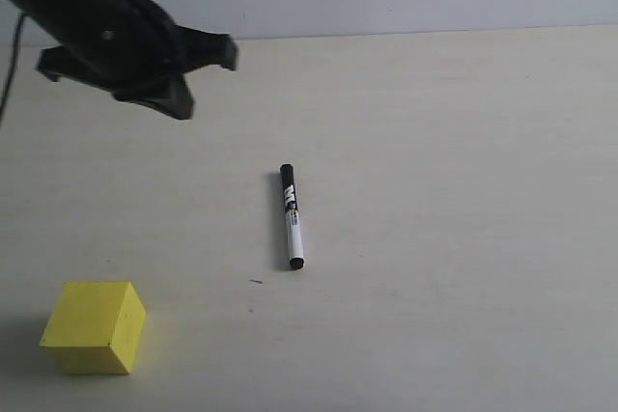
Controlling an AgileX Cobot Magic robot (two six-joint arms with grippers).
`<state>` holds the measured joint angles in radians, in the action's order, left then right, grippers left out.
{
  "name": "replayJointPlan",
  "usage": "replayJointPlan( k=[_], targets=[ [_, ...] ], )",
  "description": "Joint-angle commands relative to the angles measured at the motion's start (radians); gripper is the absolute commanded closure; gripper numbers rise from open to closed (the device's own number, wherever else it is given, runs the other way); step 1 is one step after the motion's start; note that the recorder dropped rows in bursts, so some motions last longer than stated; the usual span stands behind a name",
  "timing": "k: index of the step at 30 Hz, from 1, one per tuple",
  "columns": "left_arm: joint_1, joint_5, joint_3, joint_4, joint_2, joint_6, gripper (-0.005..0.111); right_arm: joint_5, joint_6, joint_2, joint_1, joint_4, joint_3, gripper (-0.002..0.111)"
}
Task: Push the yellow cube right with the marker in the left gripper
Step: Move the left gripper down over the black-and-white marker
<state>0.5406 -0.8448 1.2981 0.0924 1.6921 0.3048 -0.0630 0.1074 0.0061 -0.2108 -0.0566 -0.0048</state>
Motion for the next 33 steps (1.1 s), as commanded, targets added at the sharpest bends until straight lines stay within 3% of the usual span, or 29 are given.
replayJointPlan(
  k=[1,5,8,12,16,18,21,33],
  targets=[
    [0.112,0.039,0.086,0.026,0.095,0.02,0.107,0.001,-0.005,-0.006,0.002,0.003,0.005,0.108],
    [0.201,0.146,0.114,0.036,0.151,-0.067,0.107,0.001,-0.005,-0.006,0.002,0.003,0.005,0.108],
    [0.219,0.204,0.129,0.113,0.187,-0.058,0.107,0.001,-0.005,-0.006,0.002,0.003,0.005,0.108],
    [0.214,0.109,0.198,0.089,0.25,0.046,0.104,0.001,-0.005,-0.006,0.002,0.007,0.005,0.108],
    [0.219,-0.069,0.278,-0.041,0.32,0.18,0.081,0.001,-0.005,-0.006,0.002,0.007,0.005,0.108],
    [0.22,-0.14,0.302,-0.046,0.354,0.185,0.063,0.001,-0.005,-0.006,0.002,0.007,0.005,0.108],
    [0.225,-0.166,0.307,-0.038,0.394,0.216,0.051,0.001,-0.005,-0.006,0.002,0.007,0.005,0.108],
    [0.19,-0.164,0.321,0.094,0.499,0.301,0.053,0.001,-0.005,-0.006,0.002,0.007,0.005,0.108]
  ],
)
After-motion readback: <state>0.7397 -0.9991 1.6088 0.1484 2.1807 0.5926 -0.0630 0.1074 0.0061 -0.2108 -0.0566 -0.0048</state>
